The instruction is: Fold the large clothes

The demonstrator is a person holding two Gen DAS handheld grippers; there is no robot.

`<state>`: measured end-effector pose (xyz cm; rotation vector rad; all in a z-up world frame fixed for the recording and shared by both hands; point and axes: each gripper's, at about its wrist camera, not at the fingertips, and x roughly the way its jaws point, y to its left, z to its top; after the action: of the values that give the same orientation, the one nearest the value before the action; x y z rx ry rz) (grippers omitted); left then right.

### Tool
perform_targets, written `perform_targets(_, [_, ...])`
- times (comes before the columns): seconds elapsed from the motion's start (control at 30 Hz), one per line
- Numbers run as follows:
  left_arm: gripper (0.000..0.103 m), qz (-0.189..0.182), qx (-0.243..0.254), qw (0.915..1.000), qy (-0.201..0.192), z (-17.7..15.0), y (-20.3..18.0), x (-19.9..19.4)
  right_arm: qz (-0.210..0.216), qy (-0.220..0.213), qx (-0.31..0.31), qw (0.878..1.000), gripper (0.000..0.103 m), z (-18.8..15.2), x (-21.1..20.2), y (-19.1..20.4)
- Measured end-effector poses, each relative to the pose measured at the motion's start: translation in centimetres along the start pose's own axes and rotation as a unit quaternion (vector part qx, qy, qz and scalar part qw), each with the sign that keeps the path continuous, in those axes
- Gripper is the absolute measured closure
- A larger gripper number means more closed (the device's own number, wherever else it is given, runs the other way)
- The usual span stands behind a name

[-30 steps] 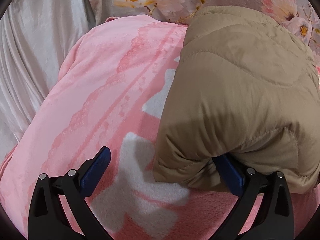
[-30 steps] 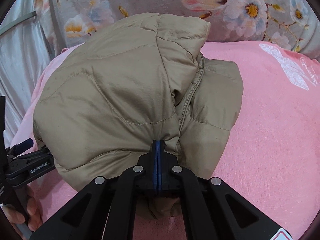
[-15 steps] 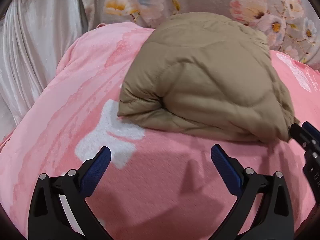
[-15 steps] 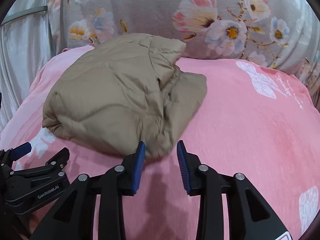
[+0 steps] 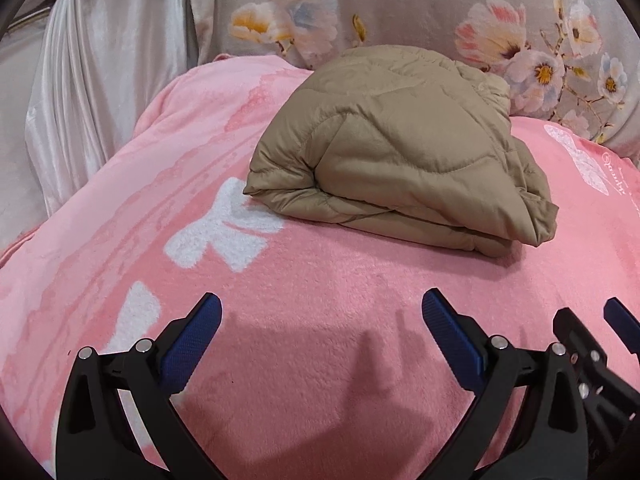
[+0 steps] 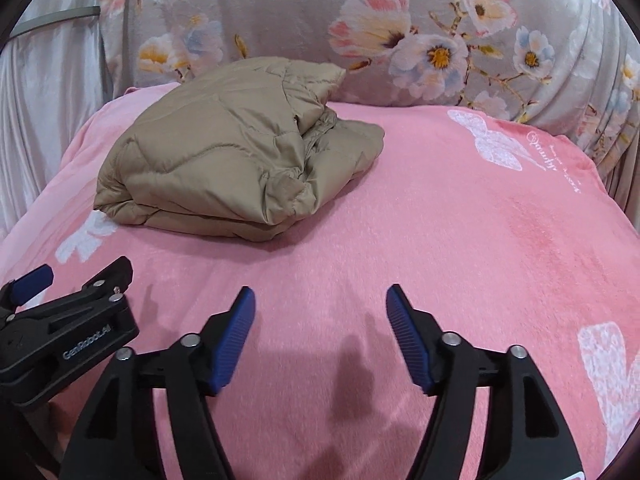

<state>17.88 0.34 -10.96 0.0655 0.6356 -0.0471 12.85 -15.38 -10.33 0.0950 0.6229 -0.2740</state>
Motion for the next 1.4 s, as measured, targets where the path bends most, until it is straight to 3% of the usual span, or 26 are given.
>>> perform_targets(0.1, [0.005,0.007,0.011,0.9999,-0.010,-0.3,-0.6,-0.5,0.000,-0.029,0.003,1.000,0.016,-0.3,-1.2,-0.2])
perform_targets(0.2, [0.005,0.013,0.019,0.9996,-0.014,-0.5,-1.0,-0.8,-0.002,-0.039,0.009,0.999,0.016,-0.4,-1.6,-0.5])
perform_targets(0.33, [0.005,0.013,0.016,0.9996,-0.019,-0.7,-1.0,-1.1,0.006,-0.006,0.020,1.000,0.016,-0.5,-0.8,-0.9])
perform_targets(0.57, [0.005,0.019,0.009,0.9997,-0.017,-0.6,-0.7,-0.9,0.006,0.012,0.014,1.000,0.016,-0.7,0.0,-0.7])
perform_targets(1.4, [0.005,0.039,0.002,0.9988,-0.028,-0.8,-0.4,-1.3,-0.014,0.003,-0.002,1.000,0.016,-0.8,-0.4,0.0])
